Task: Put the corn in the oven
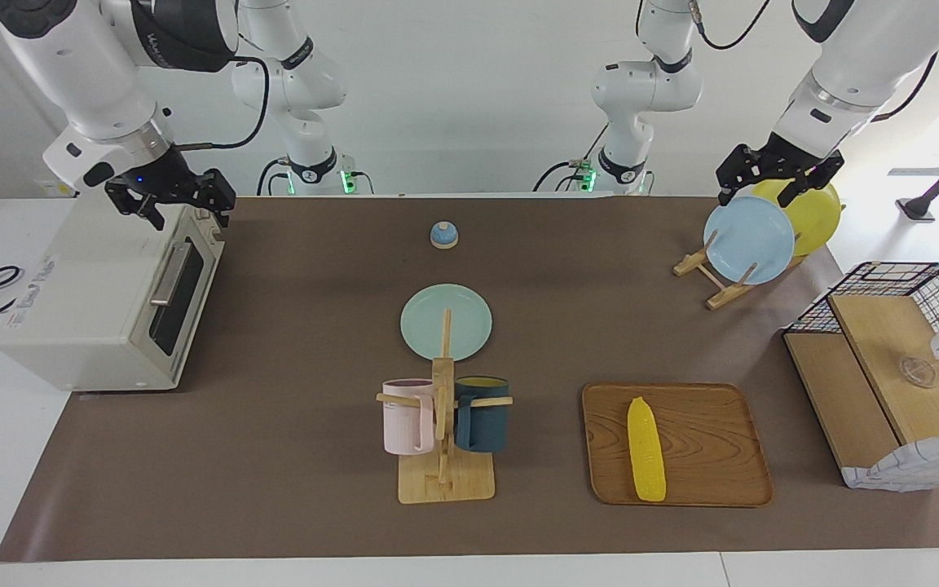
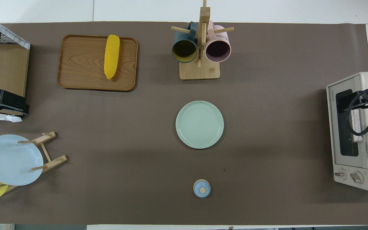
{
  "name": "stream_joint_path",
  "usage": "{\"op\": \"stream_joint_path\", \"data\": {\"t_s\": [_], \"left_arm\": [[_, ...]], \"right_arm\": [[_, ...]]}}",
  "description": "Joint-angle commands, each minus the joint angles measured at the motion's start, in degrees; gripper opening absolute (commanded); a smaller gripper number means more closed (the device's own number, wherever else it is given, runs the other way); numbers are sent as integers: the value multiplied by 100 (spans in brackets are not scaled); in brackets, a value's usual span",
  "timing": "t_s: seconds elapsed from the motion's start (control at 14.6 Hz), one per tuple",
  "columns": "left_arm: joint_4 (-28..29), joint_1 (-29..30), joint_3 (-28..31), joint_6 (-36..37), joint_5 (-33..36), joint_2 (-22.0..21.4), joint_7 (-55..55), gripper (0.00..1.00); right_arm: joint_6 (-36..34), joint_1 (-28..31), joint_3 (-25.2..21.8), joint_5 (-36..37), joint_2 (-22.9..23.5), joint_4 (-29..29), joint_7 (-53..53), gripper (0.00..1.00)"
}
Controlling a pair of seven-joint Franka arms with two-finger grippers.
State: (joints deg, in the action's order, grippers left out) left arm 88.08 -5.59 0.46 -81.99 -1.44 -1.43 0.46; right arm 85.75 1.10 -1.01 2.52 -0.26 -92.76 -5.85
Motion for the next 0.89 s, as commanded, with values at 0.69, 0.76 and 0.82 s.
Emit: {"op": "stream_joint_path", "data": {"t_s": [0.69, 0.76, 0.82], "left_arm": [[26, -275, -28, -1503, -120, 1150, 6, 100], [-158, -346, -28, -1644, -128, 1562, 15, 100], [-386, -408, -28, -1845, -137, 1941, 15, 100]], "right_arm": [[898, 302, 22, -103, -474, -1040, -461, 0], [1048, 399, 22, -137, -536, -1217, -583, 0], [1171, 478, 22, -164, -545, -1323, -775, 0]]}}
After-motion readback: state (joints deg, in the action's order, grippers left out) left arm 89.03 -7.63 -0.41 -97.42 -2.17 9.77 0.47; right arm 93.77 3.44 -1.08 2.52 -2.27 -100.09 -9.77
